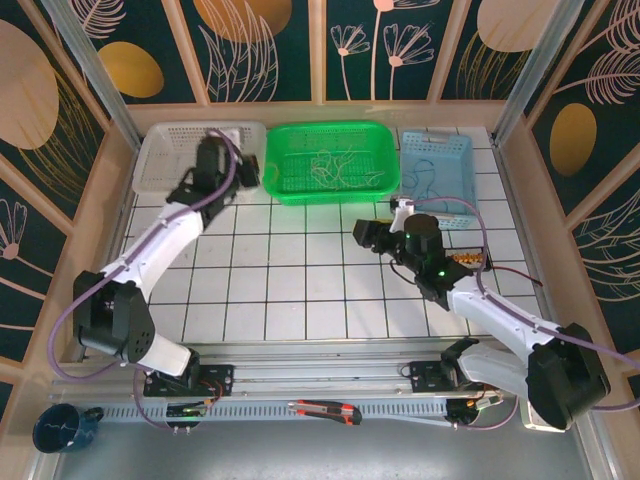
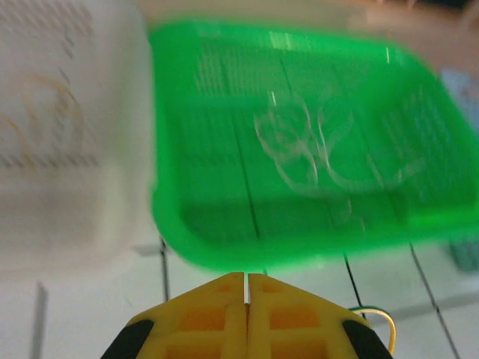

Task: Untangle the cables

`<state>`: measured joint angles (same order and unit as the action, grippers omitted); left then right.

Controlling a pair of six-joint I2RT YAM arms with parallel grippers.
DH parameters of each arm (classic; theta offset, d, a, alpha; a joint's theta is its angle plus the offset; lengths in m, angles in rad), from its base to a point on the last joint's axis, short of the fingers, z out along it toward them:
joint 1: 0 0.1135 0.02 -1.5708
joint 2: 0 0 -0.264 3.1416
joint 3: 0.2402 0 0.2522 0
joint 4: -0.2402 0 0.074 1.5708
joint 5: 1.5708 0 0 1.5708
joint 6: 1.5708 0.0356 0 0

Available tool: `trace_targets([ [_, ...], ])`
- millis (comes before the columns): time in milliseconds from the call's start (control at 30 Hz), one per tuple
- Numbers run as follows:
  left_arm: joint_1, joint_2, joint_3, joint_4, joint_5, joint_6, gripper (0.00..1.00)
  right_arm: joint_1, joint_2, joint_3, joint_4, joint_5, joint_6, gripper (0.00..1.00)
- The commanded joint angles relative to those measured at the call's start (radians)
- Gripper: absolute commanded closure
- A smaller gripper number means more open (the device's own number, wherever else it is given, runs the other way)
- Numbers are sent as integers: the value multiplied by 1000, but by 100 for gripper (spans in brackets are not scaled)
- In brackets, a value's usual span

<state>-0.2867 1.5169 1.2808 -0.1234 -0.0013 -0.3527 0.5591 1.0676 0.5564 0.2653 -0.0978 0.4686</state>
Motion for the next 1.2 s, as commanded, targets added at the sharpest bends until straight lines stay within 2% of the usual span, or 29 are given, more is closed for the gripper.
trace_targets([
  [0, 101, 92, 134, -48, 16, 57, 100, -45, -42, 16, -36, 0, -23, 38],
  [100, 192, 204, 248, -25, 43, 48, 100, -98, -76, 10, -72, -9, -35, 37],
  [200, 248, 333, 361, -18, 43, 41, 100, -169, -114, 7, -121, -8, -49, 28],
  [233, 265, 373, 397, -21, 49, 37, 88, -196, -122, 7, -137, -8, -53, 21],
  [267, 277, 406, 422, -19, 56, 37, 63, -219, -125, 8, -152, 0, -57, 12],
  [300, 283, 434, 443, -19, 48, 37, 27, -244, -126, 13, -173, 12, -64, 1],
  [333, 284, 449, 457, -24, 32, 44, 2, -268, -125, 19, -194, 19, -74, 1],
  [433, 284, 432, 432, -7, 38, 54, 1, -311, -114, 49, -248, 78, -100, 1],
  [533, 284, 330, 303, 75, 57, 52, 1, -346, -118, 56, -252, 176, -109, 1],
  [600, 284, 238, 180, 139, 57, 39, 1, -357, -140, 26, -206, 329, -88, 1],
  [633, 284, 179, 99, 193, 58, 33, 1, -359, -162, -12, -154, 444, -85, 1],
  [700, 283, 55, -95, 315, 47, 38, 1, -372, -191, -95, -20, 580, -129, 1],
  [767, 282, -64, -327, 504, 66, 52, 1, -397, -190, -166, 103, 592, -238, 1],
  [833, 282, -171, -538, 662, 19, 53, 1, -428, -159, -211, 193, 585, -280, 1],
  [933, 282, -258, -751, 788, -42, 91, 1, -449, -53, -249, 333, 599, -330, 1],
  [1033, 282, -255, -879, 866, -135, 138, 1, -456, 109, -282, 521, 574, -373, 1],
  [1133, 282, -166, -1031, 1210, -161, 232, 1, -456, 286, -373, 910, 518, -444, 1],
  [1167, 284, -131, -1058, 1315, -184, 243, 1, -460, 300, -370, 927, 481, -460, 1],
])
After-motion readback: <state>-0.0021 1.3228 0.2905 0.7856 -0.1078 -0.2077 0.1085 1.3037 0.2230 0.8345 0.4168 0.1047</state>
